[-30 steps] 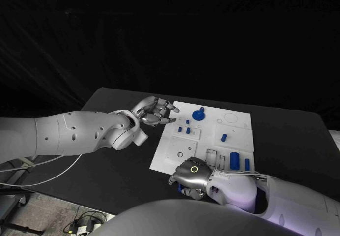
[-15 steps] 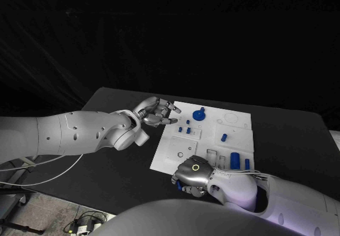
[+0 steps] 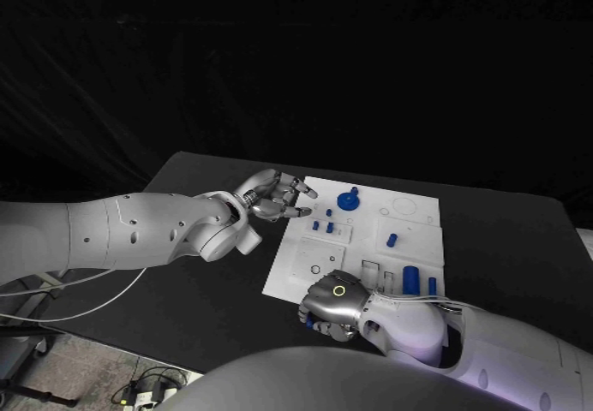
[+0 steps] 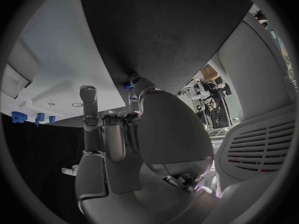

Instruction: Assemble the parts on the task board

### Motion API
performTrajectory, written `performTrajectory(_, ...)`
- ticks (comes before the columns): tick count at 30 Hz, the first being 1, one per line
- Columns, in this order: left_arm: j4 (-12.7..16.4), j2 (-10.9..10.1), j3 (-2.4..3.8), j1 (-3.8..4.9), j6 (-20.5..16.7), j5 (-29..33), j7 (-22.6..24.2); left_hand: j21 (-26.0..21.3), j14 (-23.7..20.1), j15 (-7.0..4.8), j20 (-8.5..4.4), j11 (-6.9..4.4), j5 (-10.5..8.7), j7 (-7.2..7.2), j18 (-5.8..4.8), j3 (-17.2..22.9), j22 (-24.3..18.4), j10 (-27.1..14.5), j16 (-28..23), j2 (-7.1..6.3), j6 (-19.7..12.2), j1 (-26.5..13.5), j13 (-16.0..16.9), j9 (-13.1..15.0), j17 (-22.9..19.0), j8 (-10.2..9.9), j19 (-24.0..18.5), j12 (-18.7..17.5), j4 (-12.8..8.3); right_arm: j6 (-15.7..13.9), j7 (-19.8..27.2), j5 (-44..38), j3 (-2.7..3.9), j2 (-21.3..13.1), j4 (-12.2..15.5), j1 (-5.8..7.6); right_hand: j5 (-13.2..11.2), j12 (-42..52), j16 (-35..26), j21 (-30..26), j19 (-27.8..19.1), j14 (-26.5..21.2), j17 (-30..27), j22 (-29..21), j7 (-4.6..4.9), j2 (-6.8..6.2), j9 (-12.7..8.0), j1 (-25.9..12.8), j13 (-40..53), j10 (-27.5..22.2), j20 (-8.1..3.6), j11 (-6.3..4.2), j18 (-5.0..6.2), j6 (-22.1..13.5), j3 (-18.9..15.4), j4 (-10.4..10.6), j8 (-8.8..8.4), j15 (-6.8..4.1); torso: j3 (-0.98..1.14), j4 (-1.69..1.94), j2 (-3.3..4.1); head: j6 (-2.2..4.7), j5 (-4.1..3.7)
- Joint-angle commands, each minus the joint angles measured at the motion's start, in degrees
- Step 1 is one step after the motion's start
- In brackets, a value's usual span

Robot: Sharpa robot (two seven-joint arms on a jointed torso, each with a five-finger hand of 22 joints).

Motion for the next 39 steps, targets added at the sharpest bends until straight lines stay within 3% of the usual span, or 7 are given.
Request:
performTrajectory(1, 0.14, 0.17, 0.04, 0.06, 1.36, -0.21, -0.14, 0.06, 6.35, 0.21, 0.49, -0.34, 0.33, 0.13, 0.97, 0.4, 12.7, 7.57, -0.07, 0.24, -0.16, 0.73, 5.46, -0.1, 15.05, 0.11, 1.16, 0.04, 0.04, 0.73, 0.22, -0.05, -0.21, 0.17, -0.72, -0.43, 0.68, 0.21, 0.2, 0.0, -0.21, 6.07, 15.08, 3.86, 0.35, 0.67, 0.4, -0.33, 15.07, 6.06, 0.02, 0.19, -0.88, 1.65, -0.31, 0.06, 0.55, 0.28, 0.01, 0.01, -0.03, -0.01, 0.19)
performTrajectory(9, 0.13, 0.16, 0.04, 0.06, 1.74, -0.21, -0.5, 0.05, 6.35, 0.21, 0.48, -0.33, 0.48, 0.14, 0.97, 0.47, 12.69, 7.49, -0.07, 0.4, -0.26, 0.64, 5.42, -0.16, 15.05, 0.07, 1.15, 0.03, 0.1, 0.46, 0.37, 1.14, -0.21, 0.15, -1.15, -0.57, 2.87, 0.21, 0.2, -0.17, -0.42, 6.07, 15.08, 3.8, 1.2, 1.85, 1.45, -1.83, 15.07, 6.06, 0.03, 0.16, -0.84, 5.99, -0.67, 0.21, 1.67, 0.24, 0.01, -0.05, -0.02, -0.01, 0.34)
performTrajectory(17, 0.03, 0.3, 0.03, 0.05, 2.11, -0.21, -0.77, -0.01, 6.35, 0.2, 0.48, -0.35, 0.72, 0.13, 0.98, 0.59, 12.67, 7.33, -0.07, 0.6, -0.49, 0.54, 5.35, -0.27, 15.05, -0.04, 1.11, -0.01, 0.1, -1.08, 0.54, 2.58, -0.21, -0.09, -1.37, -0.61, 3.26, 0.21, 0.2, -0.19, -0.44, 6.07, 15.08, 3.79, 1.07, 2.26, 1.68, -3.27, 15.07, 6.06, 0.06, 0.21, -0.83, 6.36, -1.2, 0.58, 1.38, 0.28, 0.0, -0.04, 0.0, -0.01, 0.32)
performTrajectory(26, -0.04, 0.27, 0.03, 0.05, 2.63, -0.21, -1.19, -0.12, 6.35, 0.19, 0.48, -0.37, 0.89, 0.12, 1.01, 0.71, 12.63, 7.19, -0.07, 0.68, -0.68, 0.6, 5.26, -0.35, 15.05, -0.12, 1.03, -0.06, 0.05, -5.25, 1.2, 6.53, -0.19, -1.51, -1.3, -0.62, 2.52, 0.21, 0.2, 0.09, -0.14, 6.07, 15.08, 3.85, 0.91, 2.69, 1.99, -3.95, 15.07, 6.06, 0.03, 0.28, -0.83, 6.86, -1.46, 0.67, 1.32, 0.36, 0.01, -0.01, -0.03, -0.01, 0.69)
performTrajectory(34, -0.14, 0.15, 0.03, 0.05, 2.93, -0.21, -1.74, -0.16, 6.35, 0.19, 0.47, -0.37, 0.94, 0.12, 1.02, 0.75, 12.62, 7.16, -0.07, 0.69, -0.73, 0.64, 5.25, -0.37, 15.05, -0.14, 1.0, -0.07, 0.03, -8.36, 2.15, 16.89, 0.11, -4.87, 1.1, -0.26, 1.88, 0.21, 0.2, -0.47, -0.46, 6.07, 15.08, 3.67, 1.19, 2.79, 2.25, -3.9, 15.07, 6.06, -0.64, 0.65, -0.48, 6.99, -1.58, 0.42, 1.13, 0.9, 0.0, -0.05, -0.01, -0.01, 0.99)
performTrajectory(39, -0.33, 0.33, 0.03, 0.04, 3.48, -0.21, -2.2, -0.29, 6.35, 0.19, 0.47, -0.36, 0.98, 0.12, 1.06, 0.78, 12.57, 7.02, -0.07, 0.71, -0.84, 0.64, 5.14, -0.4, 15.05, -0.18, 0.91, -0.13, 0.04, -10.21, 2.78, 28.21, 0.55, -7.7, 3.87, 1.36, 1.77, 0.21, 0.2, -0.8, -0.61, 6.07, 15.08, 3.57, 1.64, 2.88, 2.47, -3.5, 15.07, 6.06, -1.45, 1.18, -0.4, 7.06, -1.55, 0.03, 0.91, 1.49, 0.0, -0.06, -0.05, -0.01, 0.77)
